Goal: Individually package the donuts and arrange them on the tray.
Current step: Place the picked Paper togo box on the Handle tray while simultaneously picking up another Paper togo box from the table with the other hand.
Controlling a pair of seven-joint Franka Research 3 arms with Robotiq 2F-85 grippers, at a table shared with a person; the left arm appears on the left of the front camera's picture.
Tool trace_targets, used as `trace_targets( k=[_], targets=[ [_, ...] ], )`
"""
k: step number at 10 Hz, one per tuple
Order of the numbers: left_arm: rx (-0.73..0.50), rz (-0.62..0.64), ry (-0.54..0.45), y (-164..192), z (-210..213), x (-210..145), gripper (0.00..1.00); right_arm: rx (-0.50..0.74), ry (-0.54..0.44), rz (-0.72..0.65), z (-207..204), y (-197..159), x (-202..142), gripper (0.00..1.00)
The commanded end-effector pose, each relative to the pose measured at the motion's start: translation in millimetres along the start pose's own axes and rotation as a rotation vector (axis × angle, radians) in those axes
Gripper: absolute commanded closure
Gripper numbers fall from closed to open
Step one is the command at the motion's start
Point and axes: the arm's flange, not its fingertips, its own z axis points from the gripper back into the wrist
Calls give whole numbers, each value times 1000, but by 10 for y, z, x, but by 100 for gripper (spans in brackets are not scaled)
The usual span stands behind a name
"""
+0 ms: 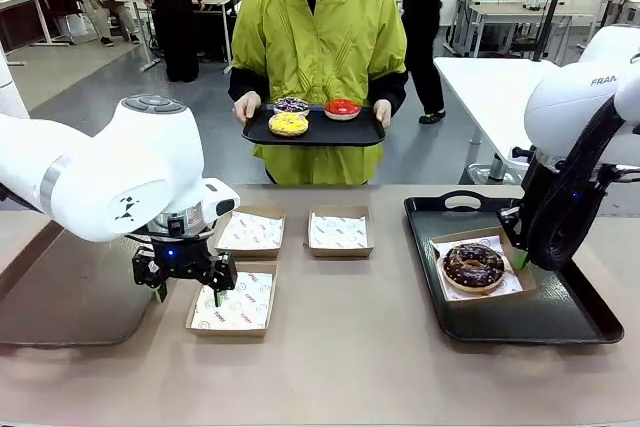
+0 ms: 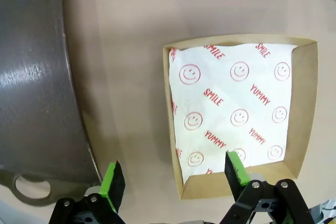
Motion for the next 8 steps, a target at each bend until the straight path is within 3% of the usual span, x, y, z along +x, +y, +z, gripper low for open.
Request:
trace_targets(
  k=[1,6,7,8],
  targets=[
    [-37,-19,-27,39,-79,5,0,44,13,21,-182,28,86,99],
    [-72,-27,-49,110,-291,210,0,40,72,13,-368,-2,176,99],
    [-96,-23,-54,124,-305,232,36,44,80,24,-375,-13,178,52],
    [-112,-20,-62,133,-293,237,57,50,82,23,-367,-16,183,39]
  ],
)
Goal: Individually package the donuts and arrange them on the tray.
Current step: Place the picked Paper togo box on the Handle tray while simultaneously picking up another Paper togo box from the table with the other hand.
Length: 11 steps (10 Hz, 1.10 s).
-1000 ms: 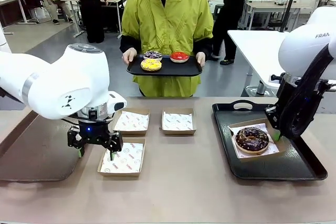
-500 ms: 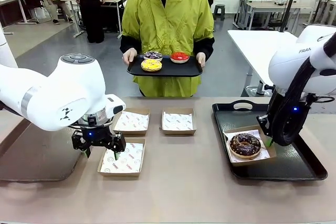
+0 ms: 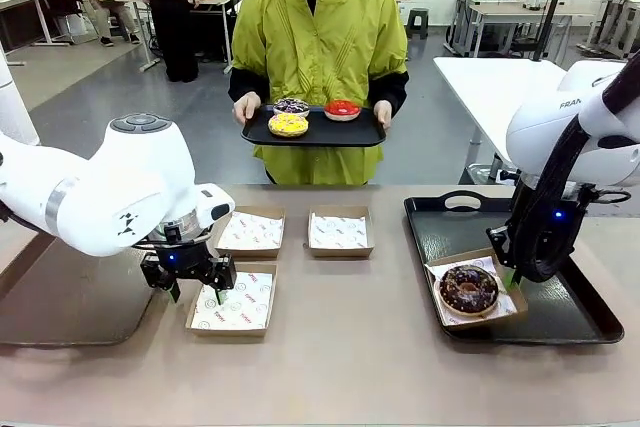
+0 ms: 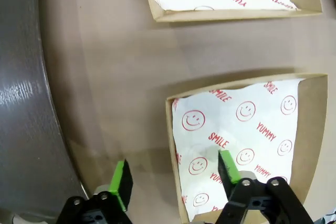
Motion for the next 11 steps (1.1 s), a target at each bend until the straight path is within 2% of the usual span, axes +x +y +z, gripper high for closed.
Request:
trace_targets(
  k=[1,2,3,4,5,6,11],
  targets=[
    [-42,0,-25,20,11,18,94,58,10,20,35,4,51,0],
    [-41,0,-27,28,13,21,100,63,11,17,45,-3,50,0],
    [-44,0,-24,17,12,26,100,68,12,13,44,-6,54,0],
    [-45,0,-20,17,3,29,100,72,13,10,44,-12,53,15],
    [-46,-1,-18,18,2,33,94,77,15,7,43,-16,55,5],
    [-45,-2,-17,18,4,31,100,82,16,7,48,-20,50,0],
    [-42,-1,-12,39,43,22,100,93,4,3,134,-60,-20,0]
  ],
)
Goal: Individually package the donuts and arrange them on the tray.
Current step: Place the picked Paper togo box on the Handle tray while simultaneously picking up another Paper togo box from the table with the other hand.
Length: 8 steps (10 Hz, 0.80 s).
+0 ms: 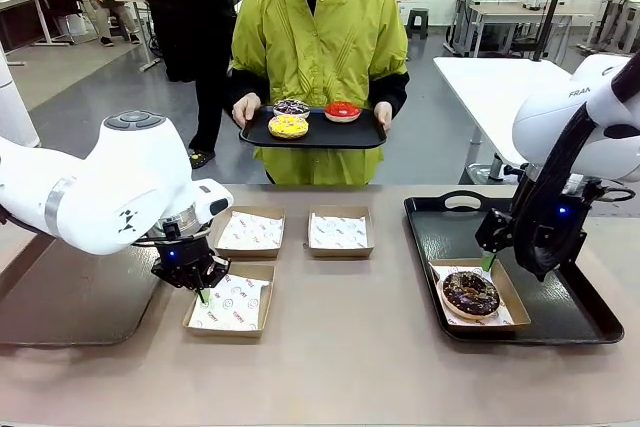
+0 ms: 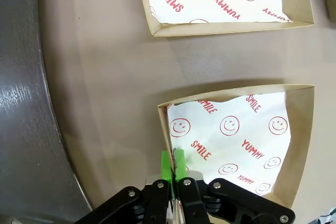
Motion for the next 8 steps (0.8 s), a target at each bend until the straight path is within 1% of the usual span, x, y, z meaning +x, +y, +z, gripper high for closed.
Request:
trace_targets(
  k=[1,2,3,4,5,6,7,8],
  targets=[
    [-10,-5,11,30,18,-20,100,38,11,12,67,-37,-26,0],
    [12,0,26,34,41,-12,100,45,21,19,122,-54,-76,0],
    [-4,-7,82,49,206,20,100,128,58,66,322,-143,-210,0],
    [-3,-18,81,55,465,57,100,265,68,115,593,-331,-330,0],
    [11,-12,56,56,698,108,100,386,63,143,824,-568,-435,0],
    [21,-13,47,61,970,208,100,498,61,174,995,-799,-524,0],
    [37,-6,58,71,1179,343,100,604,54,206,1126,-1044,-599,0],
    [47,7,53,84,1307,447,100,648,42,231,1185,-1204,-647,0]
  ],
)
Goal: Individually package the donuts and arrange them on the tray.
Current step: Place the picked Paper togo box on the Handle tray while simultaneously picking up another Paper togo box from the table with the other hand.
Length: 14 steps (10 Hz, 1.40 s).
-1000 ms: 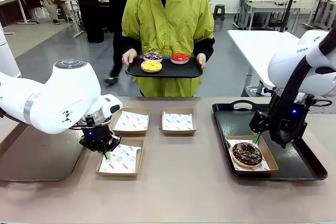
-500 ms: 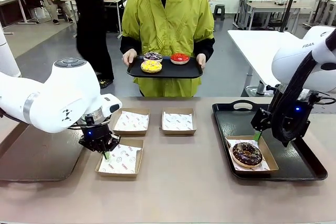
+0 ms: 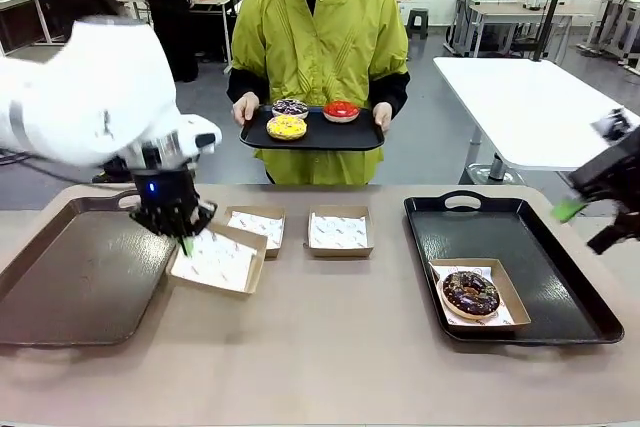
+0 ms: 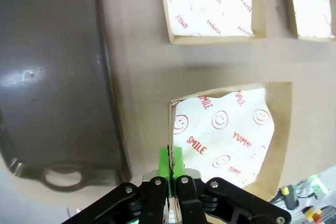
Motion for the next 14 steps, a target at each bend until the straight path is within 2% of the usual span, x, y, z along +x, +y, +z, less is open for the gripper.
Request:
trace_targets(
  k=[1,3,5,7,11,13,14],
  targets=[
    [16,9,3,47,186,275,100,119,-7,20,190,-261,-7,0],
    [-4,25,-38,67,430,526,100,214,-159,13,455,-589,-188,0],
    [-24,29,-86,57,601,748,100,325,-302,-78,571,-1011,-255,0],
    [-32,23,-107,50,634,947,100,379,-385,-153,596,-1317,-236,0],
    [-26,28,-94,110,540,1377,100,425,-407,-189,502,-1667,-128,0],
    [-36,-5,-95,139,499,1348,100,385,-422,-148,411,-1538,-77,0],
    [-30,45,-83,123,484,1334,100,422,-387,-211,448,-1667,-158,0]
  ],
)
